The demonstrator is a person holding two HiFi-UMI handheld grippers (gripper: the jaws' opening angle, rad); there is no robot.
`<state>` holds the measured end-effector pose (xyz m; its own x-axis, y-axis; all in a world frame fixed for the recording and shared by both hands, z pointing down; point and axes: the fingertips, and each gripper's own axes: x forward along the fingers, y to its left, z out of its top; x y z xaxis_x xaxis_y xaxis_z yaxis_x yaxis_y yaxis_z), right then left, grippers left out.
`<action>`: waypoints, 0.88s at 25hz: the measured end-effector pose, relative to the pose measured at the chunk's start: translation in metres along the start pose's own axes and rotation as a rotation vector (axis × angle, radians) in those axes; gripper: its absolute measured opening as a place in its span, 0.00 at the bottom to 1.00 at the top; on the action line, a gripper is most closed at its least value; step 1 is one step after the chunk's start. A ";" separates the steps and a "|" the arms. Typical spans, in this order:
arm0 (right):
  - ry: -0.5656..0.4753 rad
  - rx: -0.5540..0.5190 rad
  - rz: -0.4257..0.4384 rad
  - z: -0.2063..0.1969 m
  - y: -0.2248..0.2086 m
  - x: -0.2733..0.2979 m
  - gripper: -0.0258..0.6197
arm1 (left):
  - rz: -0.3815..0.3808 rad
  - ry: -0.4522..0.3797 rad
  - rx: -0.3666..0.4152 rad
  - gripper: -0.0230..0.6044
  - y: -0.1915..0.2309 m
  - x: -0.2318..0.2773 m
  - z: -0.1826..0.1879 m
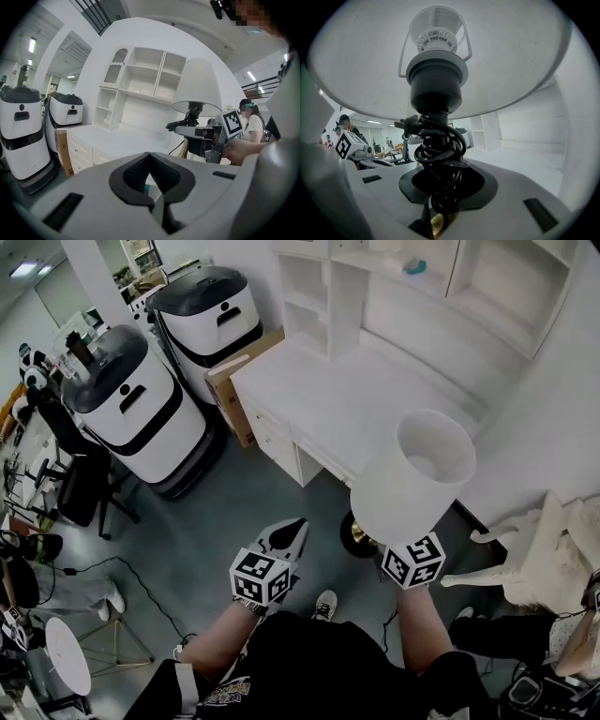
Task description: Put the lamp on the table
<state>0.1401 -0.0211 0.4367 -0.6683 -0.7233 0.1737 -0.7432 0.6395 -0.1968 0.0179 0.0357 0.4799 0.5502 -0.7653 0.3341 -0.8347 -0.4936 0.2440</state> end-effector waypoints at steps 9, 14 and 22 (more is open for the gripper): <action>-0.014 0.023 -0.015 0.004 -0.021 0.002 0.21 | -0.023 0.025 0.034 0.05 -0.006 0.022 0.011; -0.018 0.023 -0.040 0.008 -0.033 0.010 0.21 | -0.050 0.029 0.045 0.05 -0.001 0.038 0.020; -0.017 0.028 -0.116 0.010 -0.039 0.043 0.21 | -0.123 0.038 0.047 0.05 0.034 0.056 0.028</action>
<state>0.1405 -0.0802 0.4422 -0.5769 -0.7965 0.1809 -0.8143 0.5436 -0.2035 0.0200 -0.0350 0.4813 0.6483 -0.6820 0.3386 -0.7604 -0.6024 0.2427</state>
